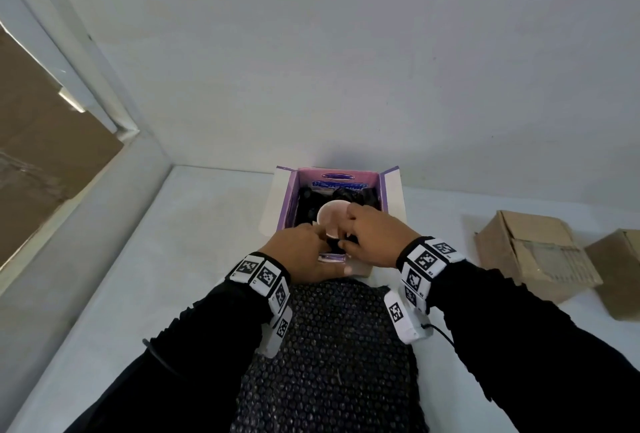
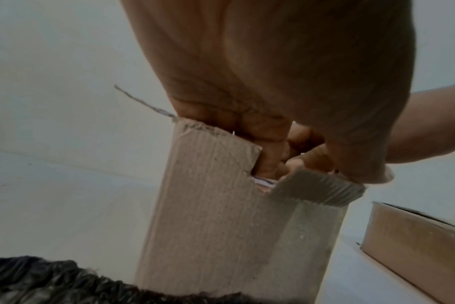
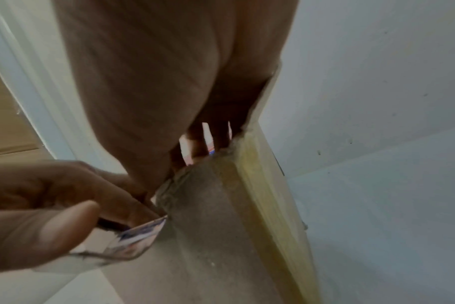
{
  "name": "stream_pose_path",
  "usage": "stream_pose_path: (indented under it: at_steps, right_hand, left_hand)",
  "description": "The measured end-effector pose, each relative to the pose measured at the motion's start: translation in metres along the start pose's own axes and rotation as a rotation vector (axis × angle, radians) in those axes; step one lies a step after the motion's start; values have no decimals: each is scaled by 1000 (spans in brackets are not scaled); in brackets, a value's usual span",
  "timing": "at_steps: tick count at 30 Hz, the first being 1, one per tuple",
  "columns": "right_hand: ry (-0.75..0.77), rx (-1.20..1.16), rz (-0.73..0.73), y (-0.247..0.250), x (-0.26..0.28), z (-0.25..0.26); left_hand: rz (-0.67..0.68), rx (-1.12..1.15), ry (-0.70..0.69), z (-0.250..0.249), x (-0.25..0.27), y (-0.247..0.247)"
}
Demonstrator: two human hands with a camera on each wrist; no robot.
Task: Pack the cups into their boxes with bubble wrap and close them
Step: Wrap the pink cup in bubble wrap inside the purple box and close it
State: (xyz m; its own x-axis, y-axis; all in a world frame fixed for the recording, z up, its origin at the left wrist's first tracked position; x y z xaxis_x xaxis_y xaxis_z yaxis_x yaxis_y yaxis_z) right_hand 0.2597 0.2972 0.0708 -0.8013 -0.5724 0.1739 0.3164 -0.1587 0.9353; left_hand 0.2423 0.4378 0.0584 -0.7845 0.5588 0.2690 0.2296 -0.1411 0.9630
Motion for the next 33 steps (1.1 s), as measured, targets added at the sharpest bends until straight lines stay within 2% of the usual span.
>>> stream_pose_path:
  at_steps: [3, 8, 12, 14, 18, 20, 22, 25, 27, 30, 33]
  right_hand:
    - [44, 84, 31, -3, 9, -2]
    - [-2, 130, 124, -6, 10, 0]
    - [-13, 273, -100, 15, 3, -11]
    - [-57, 368, -55, 18, 2, -21]
    - [-81, 331, 59, 7, -3, -34]
    - [-76, 395, 19, 10, -5, -35]
    - [-54, 434, -89, 13, -3, -37]
    - [-19, 430, -184, 15, -2, -37]
    - [-21, 423, -147, 12, -5, -35]
    - [-119, 404, -19, 6, -7, -38]
    - [-153, 374, -9, 8, -6, -36]
  left_hand:
    - [-6, -38, 6, 2, 0, -4]
    - [29, -171, -18, -4, -2, -6]
    - [26, -177, -16, -4, -6, -11]
    - [40, -165, -12, -5, -5, -9]
    - [85, -133, 16, -5, -4, -6]
    - [7, -157, 34, -2, -3, -3]
    - [-89, -252, 80, 2, -2, 1]
    - [-91, -266, 131, 4, 1, -1]
    - [-66, -255, 145, 5, 2, -4]
    - [-22, -278, 151, 1, 2, -5]
    - [-5, -342, 123, -5, 2, -6]
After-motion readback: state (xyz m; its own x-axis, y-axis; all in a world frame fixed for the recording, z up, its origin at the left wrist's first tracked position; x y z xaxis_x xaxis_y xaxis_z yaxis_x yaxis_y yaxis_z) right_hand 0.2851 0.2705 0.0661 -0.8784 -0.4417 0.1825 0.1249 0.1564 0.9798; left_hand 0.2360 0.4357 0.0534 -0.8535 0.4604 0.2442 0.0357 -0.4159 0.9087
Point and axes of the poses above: each hand's wrist, its own x-axis away from the middle knuckle, its own y-axis out of the back of the hand, z = x × y, the point moved 4 cm from there along -x, towards the middle knuckle, and after that the axes turned 12 degrees about -x, right-handed, at the moved point
